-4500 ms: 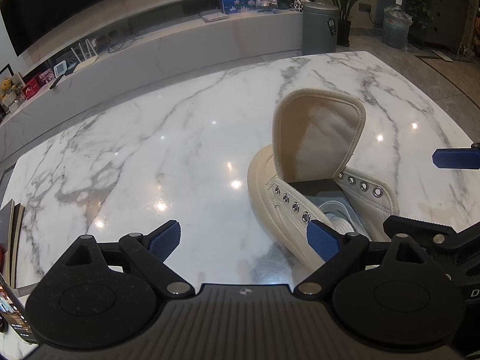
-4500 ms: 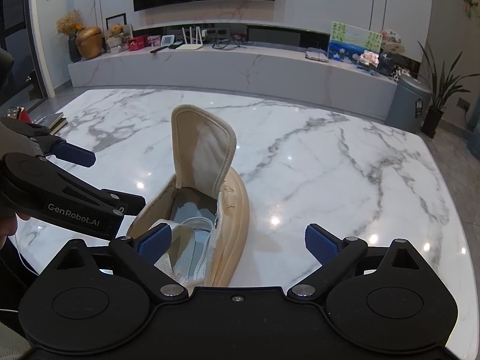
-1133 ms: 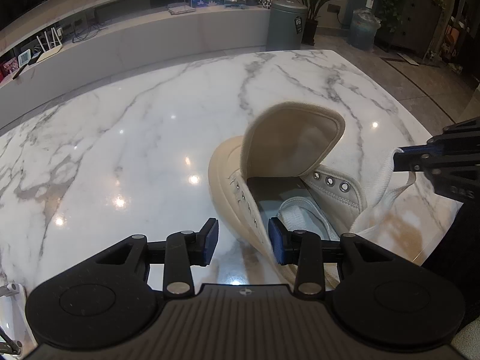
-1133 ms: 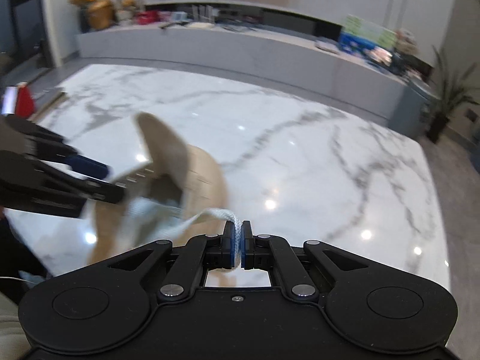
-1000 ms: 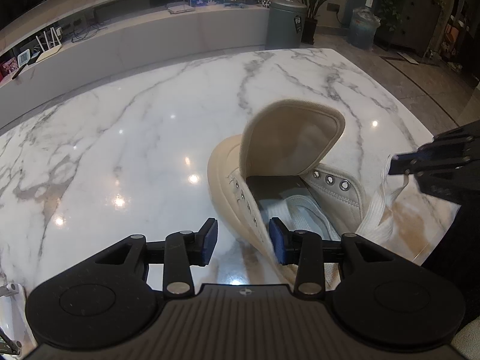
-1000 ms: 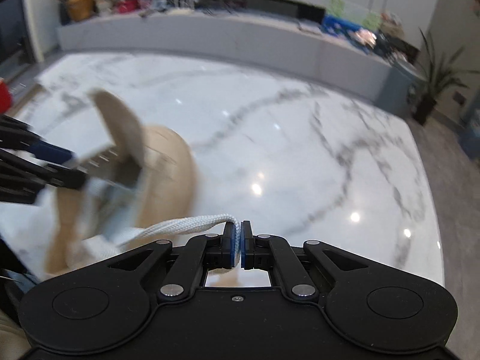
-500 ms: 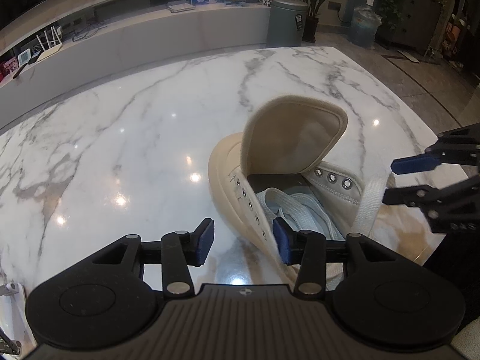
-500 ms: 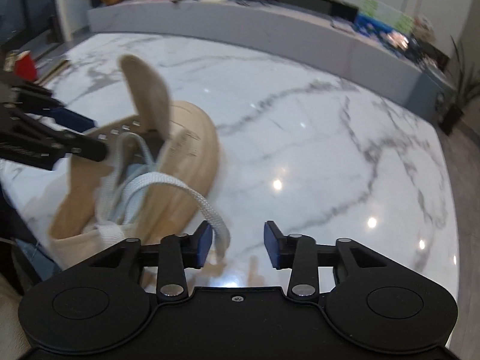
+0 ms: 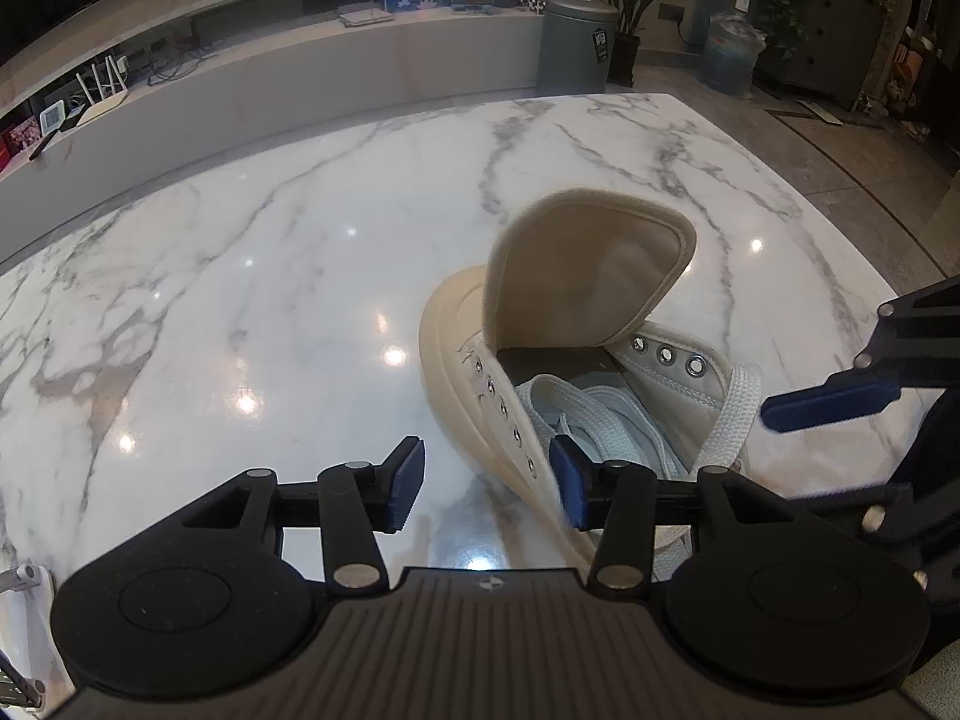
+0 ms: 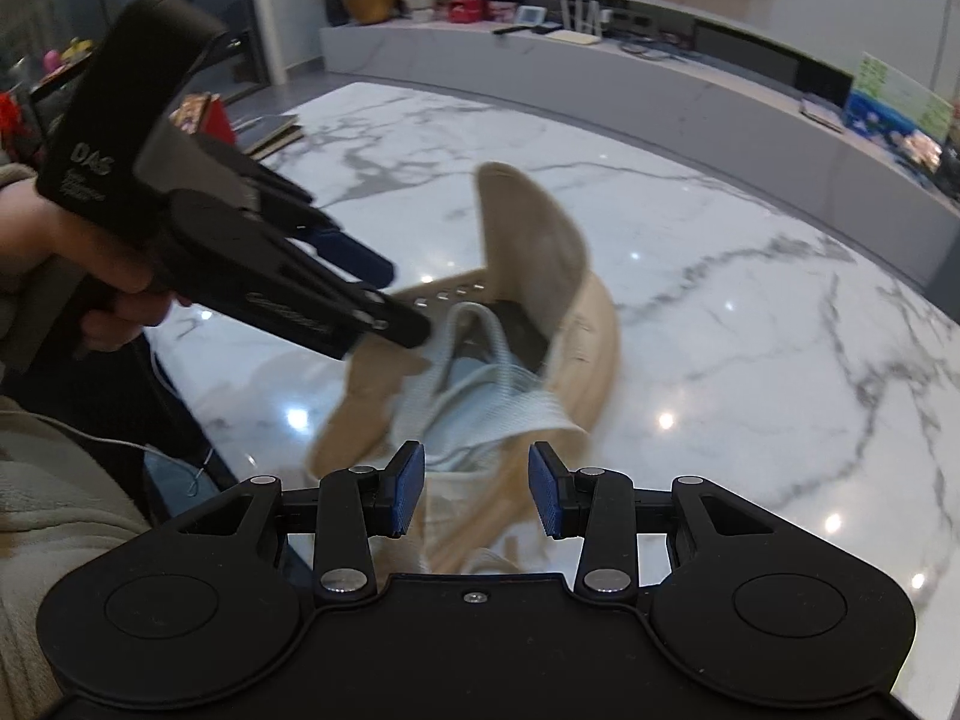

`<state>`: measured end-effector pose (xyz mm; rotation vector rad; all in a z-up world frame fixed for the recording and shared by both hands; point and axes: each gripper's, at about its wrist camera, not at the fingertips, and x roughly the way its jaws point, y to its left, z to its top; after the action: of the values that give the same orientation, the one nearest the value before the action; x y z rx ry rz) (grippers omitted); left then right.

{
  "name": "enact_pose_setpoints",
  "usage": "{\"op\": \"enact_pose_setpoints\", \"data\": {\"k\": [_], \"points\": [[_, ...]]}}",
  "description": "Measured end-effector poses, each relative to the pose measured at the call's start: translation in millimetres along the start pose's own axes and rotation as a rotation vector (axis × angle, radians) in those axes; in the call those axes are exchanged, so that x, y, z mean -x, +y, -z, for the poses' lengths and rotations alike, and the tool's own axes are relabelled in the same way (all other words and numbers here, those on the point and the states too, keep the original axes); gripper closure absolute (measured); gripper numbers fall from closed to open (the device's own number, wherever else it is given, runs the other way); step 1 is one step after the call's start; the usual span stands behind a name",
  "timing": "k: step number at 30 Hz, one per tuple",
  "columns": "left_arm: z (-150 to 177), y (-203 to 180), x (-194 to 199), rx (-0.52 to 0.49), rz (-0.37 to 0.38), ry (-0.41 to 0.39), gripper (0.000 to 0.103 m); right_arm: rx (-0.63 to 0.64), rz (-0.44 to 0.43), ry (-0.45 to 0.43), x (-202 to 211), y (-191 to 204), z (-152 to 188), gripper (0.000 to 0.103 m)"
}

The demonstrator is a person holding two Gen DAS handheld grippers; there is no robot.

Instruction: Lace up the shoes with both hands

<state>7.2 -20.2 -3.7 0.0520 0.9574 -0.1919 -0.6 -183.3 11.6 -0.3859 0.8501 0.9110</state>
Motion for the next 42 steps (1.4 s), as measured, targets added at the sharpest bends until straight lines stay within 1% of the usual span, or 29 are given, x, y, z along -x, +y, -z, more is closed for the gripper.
{"op": "enact_pose_setpoints", "data": {"k": [4, 8, 10, 12, 15, 17, 19, 22, 25, 30, 33, 36, 38, 42], "points": [[1, 3, 0, 0.013, 0.004, -0.001, 0.058, 0.029, -0.011, 0.014, -10, 10, -10, 0.063], [1, 7, 0, 0.023, 0.012, 0.0, 0.058, 0.023, 0.021, 0.068, -32, 16, -19, 0.063], [1, 9, 0, 0.028, 0.016, 0.0, 0.055, 0.002, 0.051, 0.103, -42, 17, -21, 0.063], [1, 12, -1, 0.033, 0.021, 0.001, 0.054, -0.044, 0.083, 0.135, -50, 16, -22, 0.063], [1, 14, -1, 0.036, 0.03, 0.001, 0.053, -0.174, 0.084, 0.155, -55, 7, -24, 0.061], [1, 15, -2, 0.037, 0.035, 0.0, 0.053, -0.247, 0.082, 0.163, -56, 1, -25, 0.058], [1, 16, -2, 0.037, 0.039, 0.0, 0.053, -0.273, 0.089, 0.177, -60, 0, -26, 0.057], [0, 19, -2, 0.04, 0.039, 0.001, 0.052, -0.266, 0.113, 0.2, -65, 4, -25, 0.056], [0, 21, -4, 0.05, 0.043, 0.003, 0.051, -0.266, 0.133, 0.206, -68, 6, -24, 0.056], [-1, 20, -7, 0.044, 0.037, 0.004, 0.051, -0.285, 0.133, 0.207, -75, 3, -21, 0.056], [-1, 18, -9, 0.041, 0.034, 0.005, 0.051, -0.267, 0.145, 0.209, -78, 7, -21, 0.056], [-1, 19, -9, 0.041, 0.033, 0.006, 0.051, -0.258, 0.148, 0.202, -79, 10, -20, 0.057], [-1, 19, -9, 0.039, 0.03, 0.006, 0.051, -0.261, 0.135, 0.194, -79, 8, -19, 0.065], [0, 18, -8, 0.034, 0.022, 0.007, 0.051, -0.255, 0.129, 0.185, -80, 8, -18, 0.073]]}}
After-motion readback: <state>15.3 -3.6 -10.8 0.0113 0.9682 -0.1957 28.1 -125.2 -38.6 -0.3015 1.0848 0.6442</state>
